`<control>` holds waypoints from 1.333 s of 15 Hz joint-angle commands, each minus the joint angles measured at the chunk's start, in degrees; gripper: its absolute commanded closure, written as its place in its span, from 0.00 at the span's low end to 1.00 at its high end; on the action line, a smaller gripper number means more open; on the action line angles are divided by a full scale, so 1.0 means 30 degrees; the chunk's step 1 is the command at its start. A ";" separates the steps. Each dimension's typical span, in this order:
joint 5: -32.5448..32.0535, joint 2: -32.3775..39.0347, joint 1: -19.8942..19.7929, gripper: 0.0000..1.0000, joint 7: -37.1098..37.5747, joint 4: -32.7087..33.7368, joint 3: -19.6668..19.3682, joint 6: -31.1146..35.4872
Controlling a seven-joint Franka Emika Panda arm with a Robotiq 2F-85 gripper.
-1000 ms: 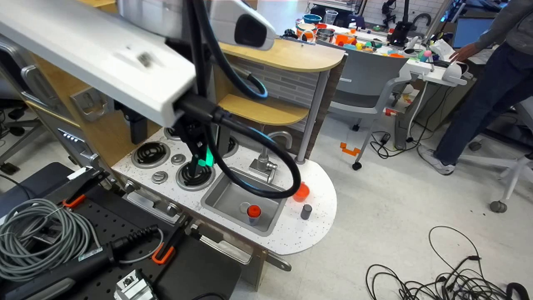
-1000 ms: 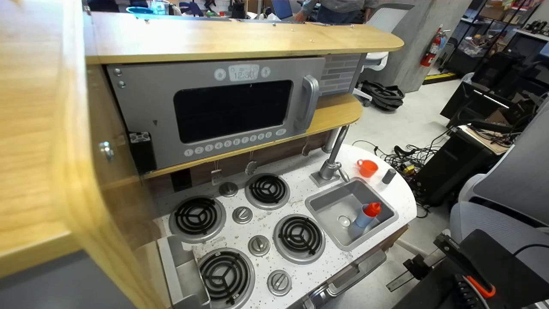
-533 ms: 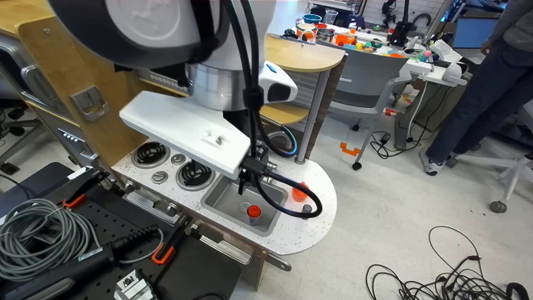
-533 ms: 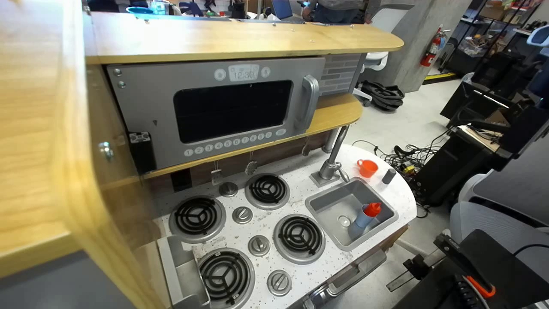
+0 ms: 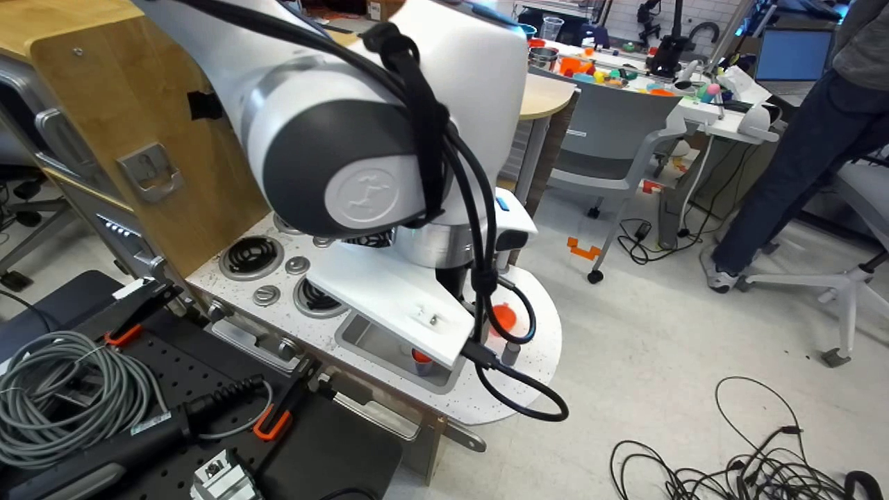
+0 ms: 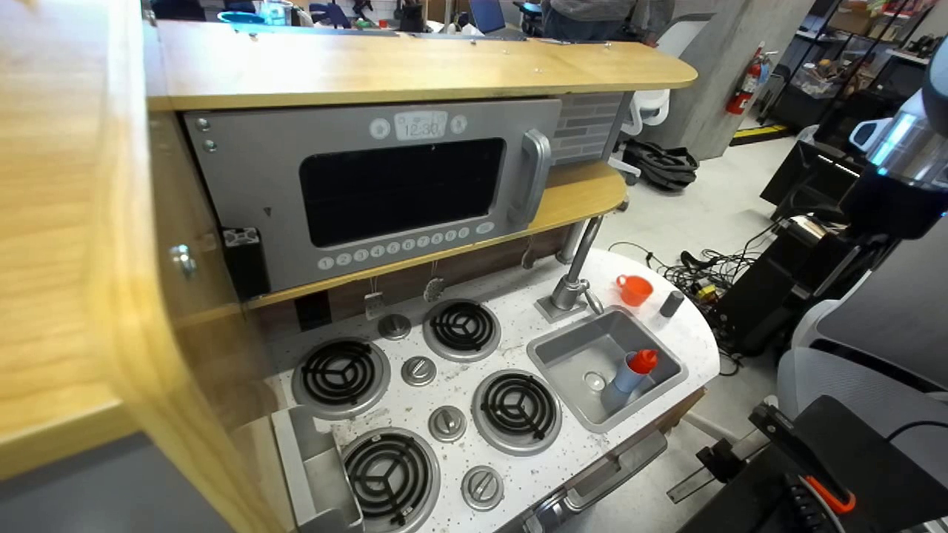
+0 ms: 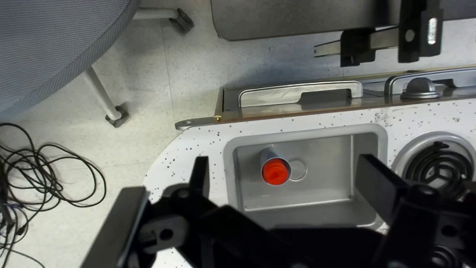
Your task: Move the grey cylindrical object forward
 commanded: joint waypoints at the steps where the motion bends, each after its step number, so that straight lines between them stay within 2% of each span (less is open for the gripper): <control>1: 0.0226 0.2511 -0.1465 0.00 -0.0646 0.2554 0.0985 0.0184; 6: -0.1639 0.5818 -0.2108 0.00 0.0329 0.5850 0.0740 0.1186; 12: -0.2072 0.8872 -0.3129 0.00 0.0621 0.9623 0.1170 0.0476; 20: -0.2779 1.2663 -0.2702 0.00 0.2004 1.4405 0.1400 -0.0288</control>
